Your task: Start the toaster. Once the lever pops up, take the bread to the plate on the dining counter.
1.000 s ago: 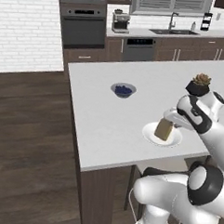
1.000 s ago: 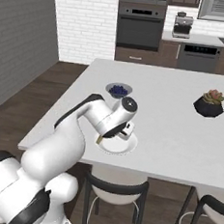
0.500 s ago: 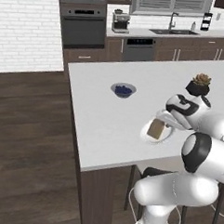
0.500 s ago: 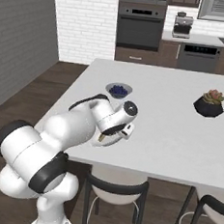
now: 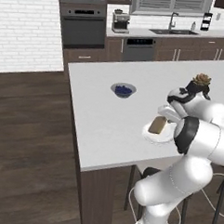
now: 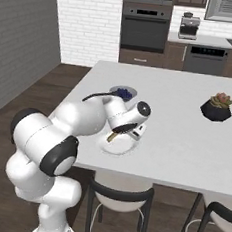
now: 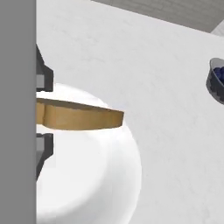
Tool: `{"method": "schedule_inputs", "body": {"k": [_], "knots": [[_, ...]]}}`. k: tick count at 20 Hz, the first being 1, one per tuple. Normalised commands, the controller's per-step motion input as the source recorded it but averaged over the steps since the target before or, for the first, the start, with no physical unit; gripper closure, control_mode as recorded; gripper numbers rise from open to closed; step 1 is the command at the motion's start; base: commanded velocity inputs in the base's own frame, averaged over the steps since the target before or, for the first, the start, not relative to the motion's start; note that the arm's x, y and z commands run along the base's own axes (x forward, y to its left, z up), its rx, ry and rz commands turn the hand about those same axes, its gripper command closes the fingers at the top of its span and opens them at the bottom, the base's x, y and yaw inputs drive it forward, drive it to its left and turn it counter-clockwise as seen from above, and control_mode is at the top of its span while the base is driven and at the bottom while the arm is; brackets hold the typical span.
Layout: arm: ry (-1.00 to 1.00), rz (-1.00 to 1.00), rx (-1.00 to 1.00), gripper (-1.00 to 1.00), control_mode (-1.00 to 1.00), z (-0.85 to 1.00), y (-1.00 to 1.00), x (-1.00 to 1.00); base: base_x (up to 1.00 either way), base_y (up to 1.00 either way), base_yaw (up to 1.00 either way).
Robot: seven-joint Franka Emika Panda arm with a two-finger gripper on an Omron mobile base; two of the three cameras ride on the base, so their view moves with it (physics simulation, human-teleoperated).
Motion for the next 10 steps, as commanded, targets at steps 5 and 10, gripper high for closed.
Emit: {"method": "schedule_inputs", "body": {"k": [5,10], "knots": [[0.00,0.00,0.00,-1.00,-1.00,0.00,-0.30,-0.11,0.00,0.00,0.00],[-0.03,-0.06,0.00,-1.00,-1.00,0.00,-0.13,-0.48,0.00,0.00,0.00]]}}
